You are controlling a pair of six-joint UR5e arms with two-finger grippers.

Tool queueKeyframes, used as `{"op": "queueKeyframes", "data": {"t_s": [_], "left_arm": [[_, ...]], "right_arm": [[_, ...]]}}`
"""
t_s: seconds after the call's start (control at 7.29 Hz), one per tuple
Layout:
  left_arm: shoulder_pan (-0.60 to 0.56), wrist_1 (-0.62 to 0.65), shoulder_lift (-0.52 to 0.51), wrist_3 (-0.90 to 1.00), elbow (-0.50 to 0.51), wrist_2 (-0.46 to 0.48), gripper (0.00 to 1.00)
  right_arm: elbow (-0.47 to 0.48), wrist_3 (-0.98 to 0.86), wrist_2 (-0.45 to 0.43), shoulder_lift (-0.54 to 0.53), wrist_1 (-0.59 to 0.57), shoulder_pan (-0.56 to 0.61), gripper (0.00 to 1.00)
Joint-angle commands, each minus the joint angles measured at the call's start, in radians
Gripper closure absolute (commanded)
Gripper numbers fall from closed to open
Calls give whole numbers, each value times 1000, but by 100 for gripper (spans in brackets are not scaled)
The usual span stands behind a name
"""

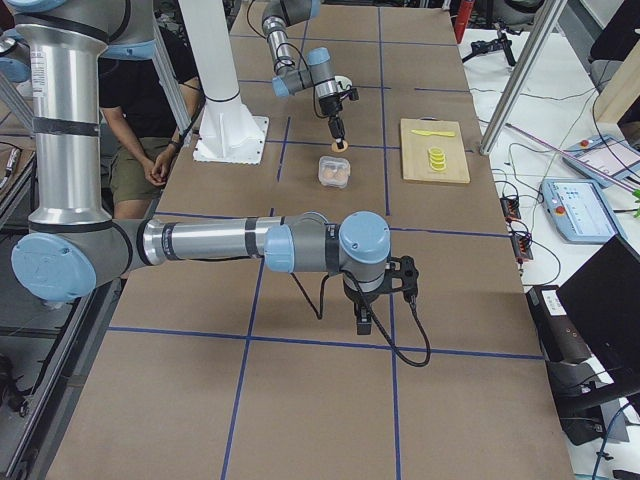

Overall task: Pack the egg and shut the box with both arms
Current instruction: 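Lower the egg into the empty carton cup and open the left gripper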

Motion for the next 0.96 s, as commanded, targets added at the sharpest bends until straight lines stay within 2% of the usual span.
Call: {"op": "queueKeyframes", "data": {"t_s": [0.0, 0.14, 0.27, 0.69, 0.82], "left_arm": [[2, -16, -26, 6, 56, 0, 100], [7, -16, -27, 5, 58, -2, 72], [7, -16, -29, -1, 56, -2, 1], [-1, -3, -29, -29, 9, -32, 0], [-34, 65, -26, -27, -12, -93, 0]], "right_arm": [[1, 0, 2, -3, 0, 0, 0], [5, 0, 4, -5, -1, 0, 0], [4, 0, 4, -8, -1, 0, 0], [11, 3, 30, -3, -6, 0, 0], [11, 87, 47, 3, 2, -6, 0]]}}
